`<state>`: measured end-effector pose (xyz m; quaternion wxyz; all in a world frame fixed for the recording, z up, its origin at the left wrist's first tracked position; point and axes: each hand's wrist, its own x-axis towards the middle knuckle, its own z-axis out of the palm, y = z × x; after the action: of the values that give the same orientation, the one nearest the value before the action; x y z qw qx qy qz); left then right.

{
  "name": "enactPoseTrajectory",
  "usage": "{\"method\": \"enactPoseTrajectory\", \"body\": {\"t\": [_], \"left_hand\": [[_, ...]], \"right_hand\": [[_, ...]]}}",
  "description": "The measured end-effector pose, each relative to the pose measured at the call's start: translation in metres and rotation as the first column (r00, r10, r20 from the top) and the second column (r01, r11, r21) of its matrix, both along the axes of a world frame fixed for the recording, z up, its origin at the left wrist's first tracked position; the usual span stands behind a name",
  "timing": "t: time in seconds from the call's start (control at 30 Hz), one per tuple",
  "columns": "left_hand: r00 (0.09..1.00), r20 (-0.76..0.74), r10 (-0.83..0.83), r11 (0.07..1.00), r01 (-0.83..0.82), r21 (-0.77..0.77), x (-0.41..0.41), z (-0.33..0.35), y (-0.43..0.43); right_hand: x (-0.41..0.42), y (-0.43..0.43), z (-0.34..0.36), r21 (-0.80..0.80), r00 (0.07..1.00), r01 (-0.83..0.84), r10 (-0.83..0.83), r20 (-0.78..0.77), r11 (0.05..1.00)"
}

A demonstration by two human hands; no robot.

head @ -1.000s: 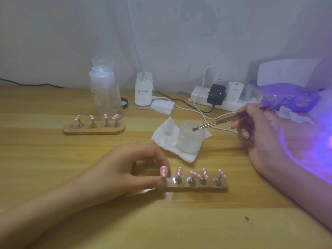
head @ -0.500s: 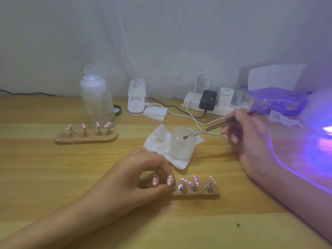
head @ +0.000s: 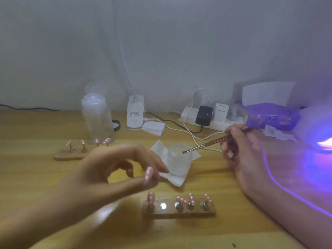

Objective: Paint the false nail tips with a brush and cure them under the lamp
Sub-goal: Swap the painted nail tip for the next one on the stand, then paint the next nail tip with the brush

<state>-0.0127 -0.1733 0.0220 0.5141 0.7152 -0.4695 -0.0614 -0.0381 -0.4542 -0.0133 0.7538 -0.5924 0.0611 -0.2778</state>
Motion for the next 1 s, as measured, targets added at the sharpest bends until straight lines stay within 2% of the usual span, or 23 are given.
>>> {"method": "enactPoseTrajectory", "body": {"t": [0.13, 0.3, 0.5, 0.63, 0.73, 0.87, 1.0], "left_hand": [[0.986, -0.141, -0.084, 0.983, 0.059, -0.172, 0.003, 0.023, -0.004], [0.948, -0.295, -0.123, 0.965, 0.045, -0.258, 0.031, 0.036, -0.031], [0.977, -0.192, -0.097, 0.973, 0.052, -0.225, 0.041, 0.0, -0.038], [0.982, -0.173, 0.073, 0.979, -0.104, -0.174, 0.043, -0.019, -0.032], [0.984, -0.143, 0.107, 0.986, -0.123, -0.112, 0.042, -0.025, -0.036], [0.972, -0.173, 0.159, 0.98, -0.176, -0.089, 0.041, -0.029, -0.035], [0.957, -0.262, 0.126, 0.974, -0.17, -0.152, 0.04, -0.031, -0.035]], "right_hand": [[-0.001, 0.001, -0.002, 0.005, 0.999, -0.035, 0.035, 0.027, 0.999], [-0.004, 0.003, 0.001, -0.069, 0.992, -0.07, 0.077, 0.103, 0.995], [-0.009, -0.001, 0.013, -0.31, 0.983, -0.064, 0.113, 0.144, 0.949], [-0.005, 0.003, 0.028, -0.446, 0.976, -0.123, 0.188, 0.105, 0.887], [-0.004, 0.007, 0.031, -0.503, 0.971, -0.164, 0.229, 0.069, 0.849], [-0.006, 0.011, 0.029, -0.557, 0.972, -0.162, 0.23, 0.054, 0.815], [-0.004, 0.013, 0.024, -0.585, 0.973, -0.164, 0.227, 0.035, 0.795]]}}
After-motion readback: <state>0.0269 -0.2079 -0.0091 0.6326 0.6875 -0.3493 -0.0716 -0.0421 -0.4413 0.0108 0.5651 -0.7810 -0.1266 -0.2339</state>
